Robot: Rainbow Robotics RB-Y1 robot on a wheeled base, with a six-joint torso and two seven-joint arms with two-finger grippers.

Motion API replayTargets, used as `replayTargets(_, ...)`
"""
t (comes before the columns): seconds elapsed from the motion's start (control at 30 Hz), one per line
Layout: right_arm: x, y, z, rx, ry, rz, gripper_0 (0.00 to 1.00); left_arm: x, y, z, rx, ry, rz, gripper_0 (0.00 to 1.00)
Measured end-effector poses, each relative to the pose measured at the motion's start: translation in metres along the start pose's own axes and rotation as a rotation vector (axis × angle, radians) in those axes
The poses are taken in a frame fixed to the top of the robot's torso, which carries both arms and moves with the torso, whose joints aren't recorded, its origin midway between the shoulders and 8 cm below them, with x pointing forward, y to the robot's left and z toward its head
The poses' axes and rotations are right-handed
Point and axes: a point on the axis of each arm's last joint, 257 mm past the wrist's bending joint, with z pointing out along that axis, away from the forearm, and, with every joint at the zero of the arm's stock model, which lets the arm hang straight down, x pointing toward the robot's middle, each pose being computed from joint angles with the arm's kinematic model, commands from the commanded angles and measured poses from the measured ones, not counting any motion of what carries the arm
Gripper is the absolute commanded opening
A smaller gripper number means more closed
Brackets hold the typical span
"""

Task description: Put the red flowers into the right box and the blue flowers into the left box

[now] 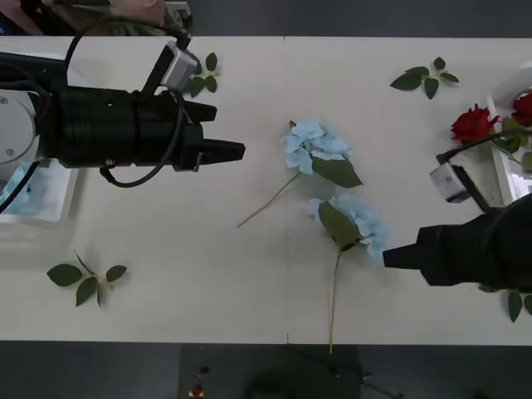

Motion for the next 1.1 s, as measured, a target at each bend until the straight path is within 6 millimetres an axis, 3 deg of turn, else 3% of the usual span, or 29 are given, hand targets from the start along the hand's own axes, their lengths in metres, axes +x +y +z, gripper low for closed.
replayTargets(0.13, 0.017, 0.008, 0.023, 0.032, 0.044, 0.058, 0.56, -0.001, -0.001, 0.001, 0.003, -0.003, -0.002, 1.0)
replayTargets(0.3, 0.023, -0.007, 0.049, 0.126, 0.054, 0.036, 0.56, 0.004, -0.006, 0.005, 0.017, 0.007, -0.006, 1.0)
replayTargets(0.57, 0.008, -0.07, 0.083, 0.313, 0.008, -0.018, 0.56, 0.007, -0.003, 0.005, 0.004, 0.017, 0.005, 1.0)
replayTargets(0.77, 0.01, -0.089, 0.108, 0.353, 0.009, -0.013, 0.56, 0.015, 0.013, 0.005, -0.056, 0.051, 0.049, 1.0)
replayTargets(0.9, 0.011, -0.097, 0.11, 0.372, 0.014, -0.006, 0.56, 0.036, 0.032, 0.011, -0.132, 0.124, 0.1, 1.0)
replayTargets(1.1, 0.016, -0.106, 0.12, 0.375, 0.01, -0.029, 0.56, 0.068, 0.047, 0.043, -0.181, 0.172, 0.057, 1.0)
